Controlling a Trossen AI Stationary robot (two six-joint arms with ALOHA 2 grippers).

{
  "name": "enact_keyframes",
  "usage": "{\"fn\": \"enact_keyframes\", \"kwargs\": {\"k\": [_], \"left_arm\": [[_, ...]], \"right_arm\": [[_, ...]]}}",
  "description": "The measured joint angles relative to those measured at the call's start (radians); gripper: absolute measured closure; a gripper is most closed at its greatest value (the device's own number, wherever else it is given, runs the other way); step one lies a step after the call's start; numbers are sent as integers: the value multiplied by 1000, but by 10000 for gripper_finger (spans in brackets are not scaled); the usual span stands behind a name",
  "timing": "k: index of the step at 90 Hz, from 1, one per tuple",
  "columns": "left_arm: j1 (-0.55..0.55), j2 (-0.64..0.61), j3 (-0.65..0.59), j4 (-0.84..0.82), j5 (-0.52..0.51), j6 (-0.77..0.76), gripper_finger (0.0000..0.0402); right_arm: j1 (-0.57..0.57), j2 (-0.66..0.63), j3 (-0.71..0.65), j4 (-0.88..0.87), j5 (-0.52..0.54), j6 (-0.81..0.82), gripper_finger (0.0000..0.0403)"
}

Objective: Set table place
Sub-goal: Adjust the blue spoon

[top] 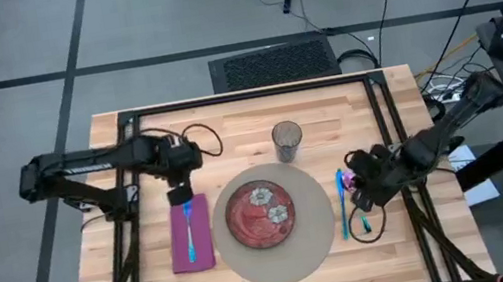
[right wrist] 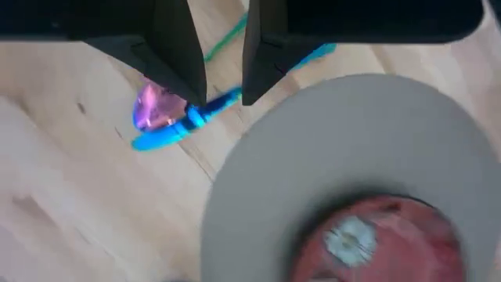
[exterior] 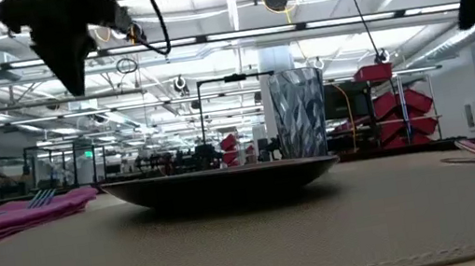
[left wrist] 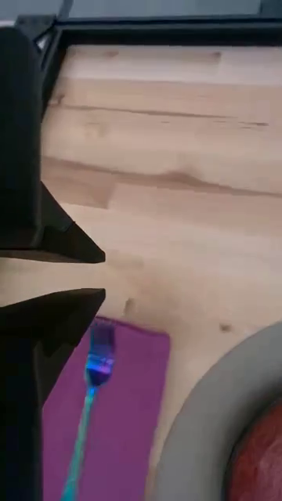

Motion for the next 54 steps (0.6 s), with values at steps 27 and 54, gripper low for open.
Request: {"fn": "enact_keyframes", "kwargs": {"k": [27,54], "left_arm": [[-66,-31,-120,190,-19,0,351],[-127,-30,-121,223,-37,19,351]], "right_arm": [[0,232,0,-4,-151,148,330],[-7,388,-1,-13,-217,239,330]]}}
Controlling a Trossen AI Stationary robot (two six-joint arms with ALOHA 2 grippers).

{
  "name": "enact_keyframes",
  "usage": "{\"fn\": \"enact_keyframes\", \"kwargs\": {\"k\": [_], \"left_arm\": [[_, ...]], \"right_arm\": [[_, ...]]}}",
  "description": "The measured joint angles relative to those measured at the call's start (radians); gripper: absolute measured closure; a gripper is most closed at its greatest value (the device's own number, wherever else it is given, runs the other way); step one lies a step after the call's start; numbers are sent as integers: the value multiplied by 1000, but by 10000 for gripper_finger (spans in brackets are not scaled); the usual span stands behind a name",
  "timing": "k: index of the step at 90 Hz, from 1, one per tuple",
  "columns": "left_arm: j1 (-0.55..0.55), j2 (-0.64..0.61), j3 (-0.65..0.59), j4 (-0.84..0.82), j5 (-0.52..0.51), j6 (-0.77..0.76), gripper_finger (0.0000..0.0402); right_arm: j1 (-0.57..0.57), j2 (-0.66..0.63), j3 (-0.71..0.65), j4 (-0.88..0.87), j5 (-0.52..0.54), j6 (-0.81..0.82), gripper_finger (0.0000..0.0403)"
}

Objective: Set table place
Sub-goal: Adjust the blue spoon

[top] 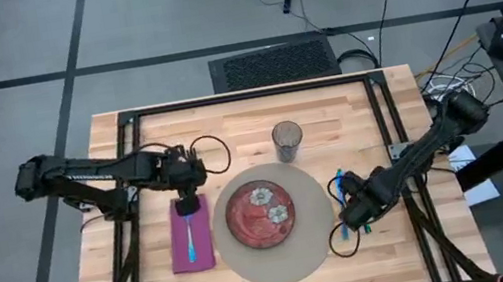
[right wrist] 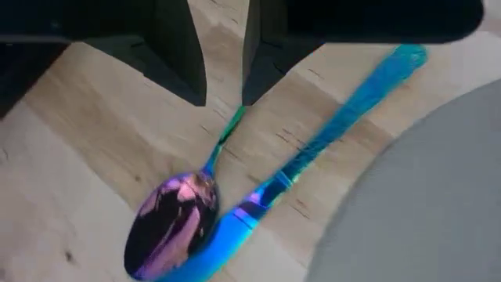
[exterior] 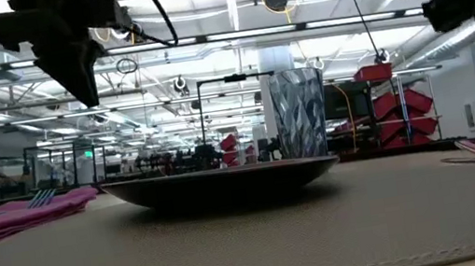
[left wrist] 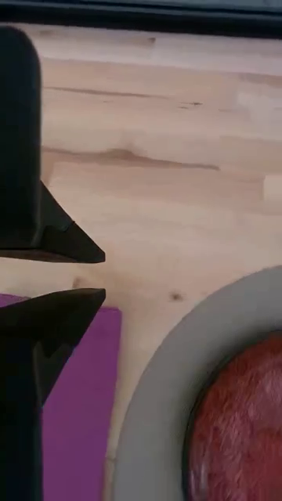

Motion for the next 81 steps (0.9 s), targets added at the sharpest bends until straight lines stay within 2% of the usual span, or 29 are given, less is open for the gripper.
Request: {"fn": "enact_keyframes", "kwargs": {"k": [35,64,81], "left_arm": [[-86,0,0,16,-10,8,351],[-140,0,0,14,-19,15,351],[-190,0,0,14,-24,-3,351]], "right_arm": [[-51,118,0,11,-3,46,330],[-45,145,-82,179,7,192,330],[-8,142,-109,193,31,303,330]]}}
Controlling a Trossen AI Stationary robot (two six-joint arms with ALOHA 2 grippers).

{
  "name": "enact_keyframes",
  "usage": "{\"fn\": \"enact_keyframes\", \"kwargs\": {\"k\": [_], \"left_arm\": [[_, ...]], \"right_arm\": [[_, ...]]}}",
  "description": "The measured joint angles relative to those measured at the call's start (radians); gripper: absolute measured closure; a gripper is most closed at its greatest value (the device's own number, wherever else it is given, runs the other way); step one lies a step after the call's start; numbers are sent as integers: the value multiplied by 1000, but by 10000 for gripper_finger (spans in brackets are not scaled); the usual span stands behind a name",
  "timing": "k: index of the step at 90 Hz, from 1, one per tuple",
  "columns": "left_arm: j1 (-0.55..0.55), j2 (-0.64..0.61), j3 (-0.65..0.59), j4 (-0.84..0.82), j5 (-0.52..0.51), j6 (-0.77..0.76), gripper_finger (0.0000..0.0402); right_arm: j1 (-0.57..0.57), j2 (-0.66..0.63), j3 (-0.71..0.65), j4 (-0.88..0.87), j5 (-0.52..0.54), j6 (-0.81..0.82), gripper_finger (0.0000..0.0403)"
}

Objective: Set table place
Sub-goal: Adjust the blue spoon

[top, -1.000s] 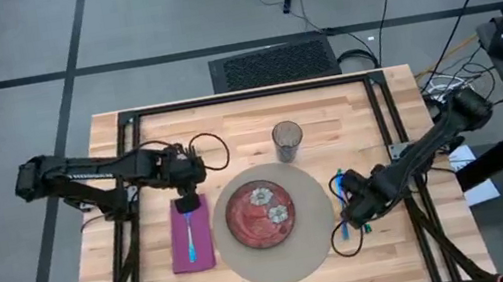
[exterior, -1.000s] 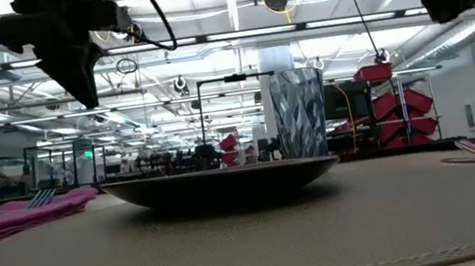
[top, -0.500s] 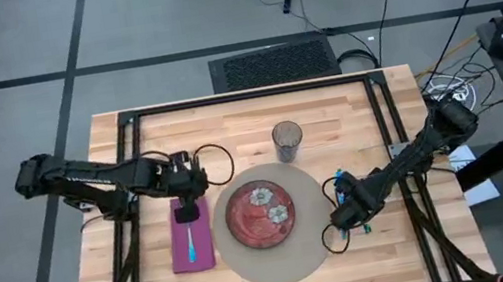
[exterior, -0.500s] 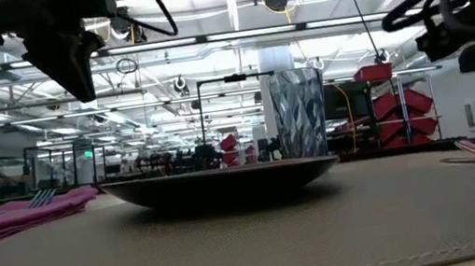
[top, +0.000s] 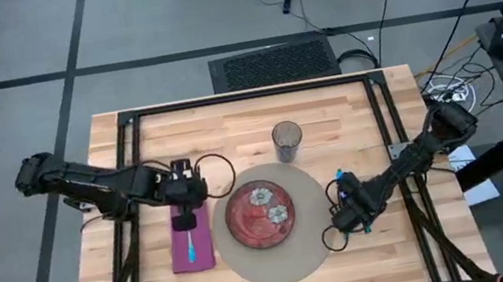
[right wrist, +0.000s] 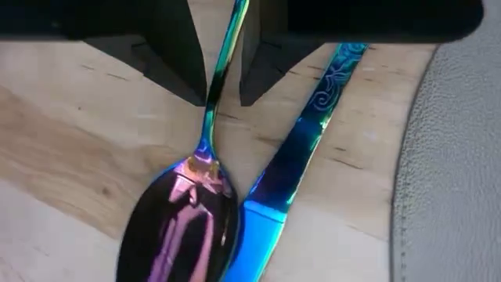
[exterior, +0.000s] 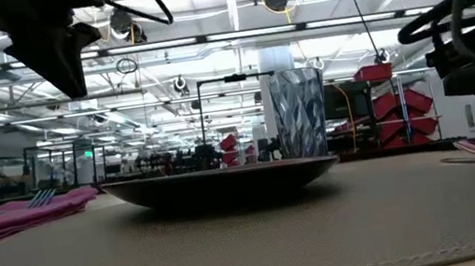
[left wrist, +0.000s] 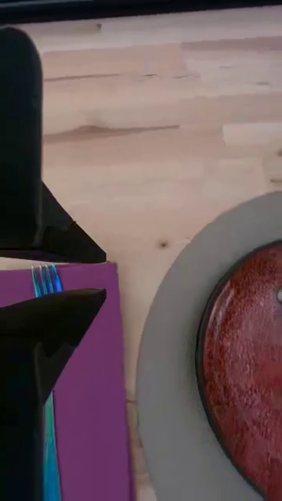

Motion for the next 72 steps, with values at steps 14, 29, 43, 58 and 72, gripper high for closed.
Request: {"fn": "enact_keyframes", "kwargs": {"k": [14,29,43,58,72], "left_arm": [[-46,0,0,0,0,-32,351],[-96,0,0,-1,-6,-66,351],[-129,0,0,6,-21,-69,351],[-143,0,0,28,-37,-68,351],[-146,0,0,28,-40,-68,351]], "right_arm": [[11,1,0,-6,15,65,330],[10,2,-1,-10,8,90,339],[10,2,-1,-21,8,120,365],[10,3,-3,-43,21,157,391],[10,4,-5,-50,35,187,396]]}}
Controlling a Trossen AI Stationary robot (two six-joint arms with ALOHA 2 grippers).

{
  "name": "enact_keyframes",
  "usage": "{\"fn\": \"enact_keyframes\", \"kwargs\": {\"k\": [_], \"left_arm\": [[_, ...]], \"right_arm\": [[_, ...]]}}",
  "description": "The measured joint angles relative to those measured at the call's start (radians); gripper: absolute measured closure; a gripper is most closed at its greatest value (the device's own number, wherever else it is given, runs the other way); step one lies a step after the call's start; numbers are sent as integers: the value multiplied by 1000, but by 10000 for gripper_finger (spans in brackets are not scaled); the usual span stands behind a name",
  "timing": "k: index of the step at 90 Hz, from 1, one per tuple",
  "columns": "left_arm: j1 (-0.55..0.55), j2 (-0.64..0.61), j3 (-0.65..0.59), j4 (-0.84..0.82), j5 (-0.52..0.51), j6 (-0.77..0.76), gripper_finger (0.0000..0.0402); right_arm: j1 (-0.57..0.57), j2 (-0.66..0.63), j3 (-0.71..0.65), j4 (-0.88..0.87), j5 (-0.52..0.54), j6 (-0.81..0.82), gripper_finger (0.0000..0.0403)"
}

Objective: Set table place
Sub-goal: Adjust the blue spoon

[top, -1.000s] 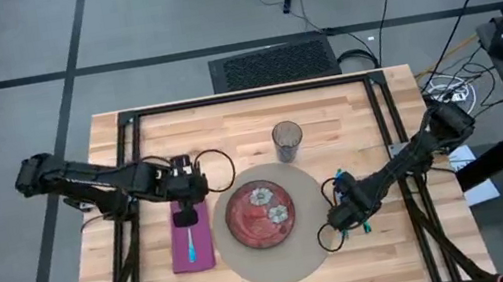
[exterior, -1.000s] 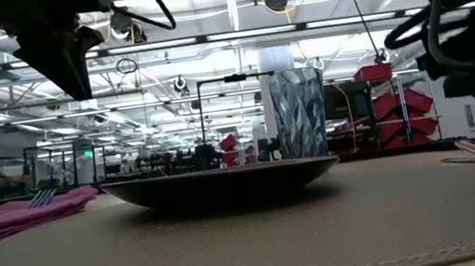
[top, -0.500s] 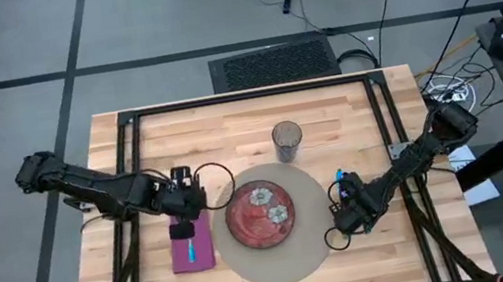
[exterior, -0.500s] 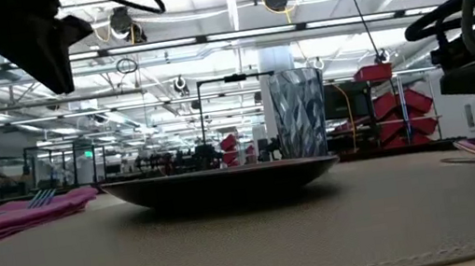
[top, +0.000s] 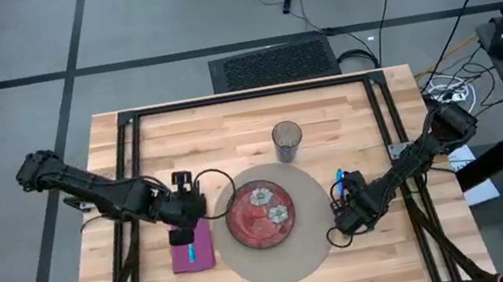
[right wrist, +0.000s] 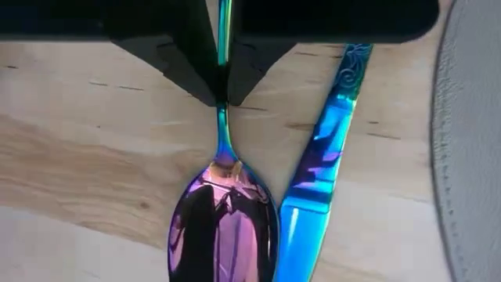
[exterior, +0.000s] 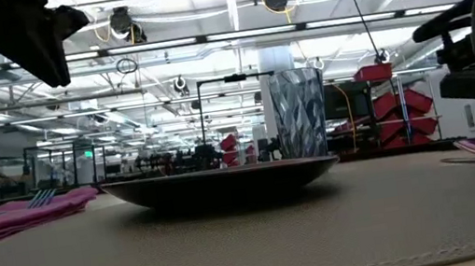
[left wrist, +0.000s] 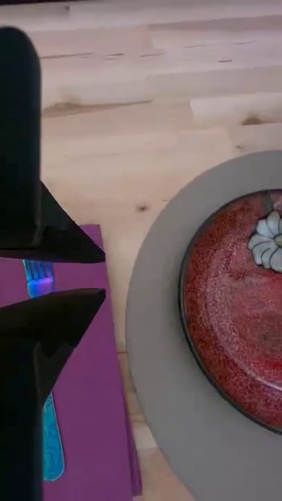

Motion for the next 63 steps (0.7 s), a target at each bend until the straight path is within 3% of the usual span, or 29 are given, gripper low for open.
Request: {"fn": "enact_keyframes", "kwargs": {"k": [63], "left_arm": [[-35,0,0,24,-1,2,351]], "right_arm": [[0,0,-1,3,15,79,398]]}}
